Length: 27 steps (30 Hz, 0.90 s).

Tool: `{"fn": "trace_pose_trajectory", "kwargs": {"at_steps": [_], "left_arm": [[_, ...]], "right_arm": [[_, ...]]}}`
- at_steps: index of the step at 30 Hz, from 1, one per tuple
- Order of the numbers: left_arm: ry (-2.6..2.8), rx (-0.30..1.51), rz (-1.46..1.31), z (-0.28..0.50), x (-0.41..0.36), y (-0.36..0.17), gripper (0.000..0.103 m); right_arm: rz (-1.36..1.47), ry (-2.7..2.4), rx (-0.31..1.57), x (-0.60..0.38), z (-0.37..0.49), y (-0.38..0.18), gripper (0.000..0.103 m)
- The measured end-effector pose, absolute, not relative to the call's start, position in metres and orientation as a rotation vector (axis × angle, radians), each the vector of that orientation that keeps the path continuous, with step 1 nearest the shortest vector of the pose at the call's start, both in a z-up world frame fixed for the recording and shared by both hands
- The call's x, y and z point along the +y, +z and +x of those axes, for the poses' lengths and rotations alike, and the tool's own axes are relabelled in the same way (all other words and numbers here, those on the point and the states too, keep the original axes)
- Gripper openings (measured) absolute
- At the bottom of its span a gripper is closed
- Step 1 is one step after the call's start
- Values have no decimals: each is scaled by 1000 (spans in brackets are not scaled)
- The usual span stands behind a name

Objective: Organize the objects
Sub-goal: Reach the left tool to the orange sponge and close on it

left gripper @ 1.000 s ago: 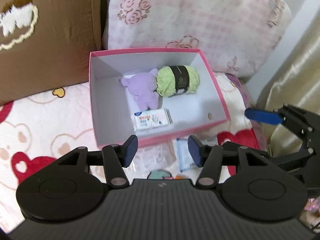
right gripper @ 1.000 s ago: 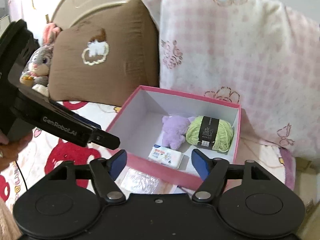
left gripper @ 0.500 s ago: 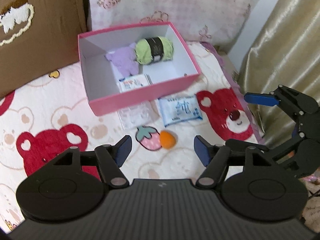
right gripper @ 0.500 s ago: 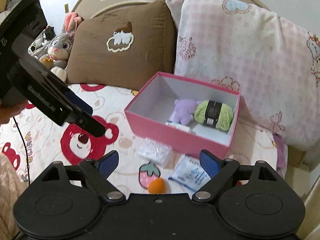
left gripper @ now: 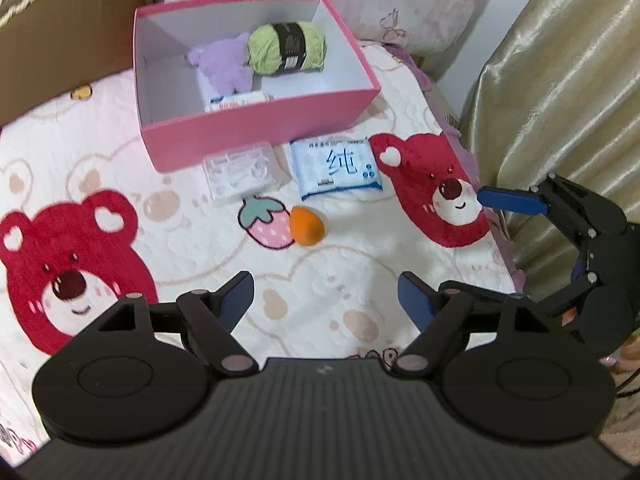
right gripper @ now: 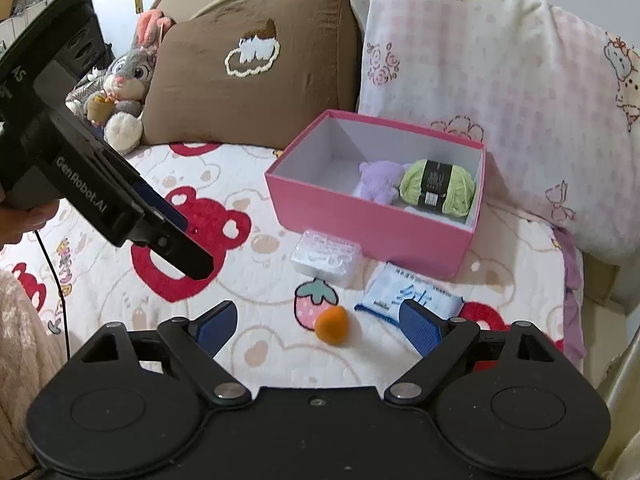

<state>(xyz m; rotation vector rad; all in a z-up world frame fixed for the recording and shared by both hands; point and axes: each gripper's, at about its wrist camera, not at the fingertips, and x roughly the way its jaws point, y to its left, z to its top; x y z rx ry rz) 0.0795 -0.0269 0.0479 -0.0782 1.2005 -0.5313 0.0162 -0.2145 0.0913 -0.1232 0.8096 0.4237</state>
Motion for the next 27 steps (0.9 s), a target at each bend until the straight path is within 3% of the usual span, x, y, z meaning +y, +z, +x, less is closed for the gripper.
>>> {"fn": "trace_pose_trajectory", "kwargs": {"at_steps": [12,27], "left_arm": [[-499,1129,-90,77,-32,25,89],[-498,991,-72,92,-43,-54,96]], "right_arm": [[-147,438,751,-208,8,68,91],[-89,405,713,-197,42,-28,91]]}}
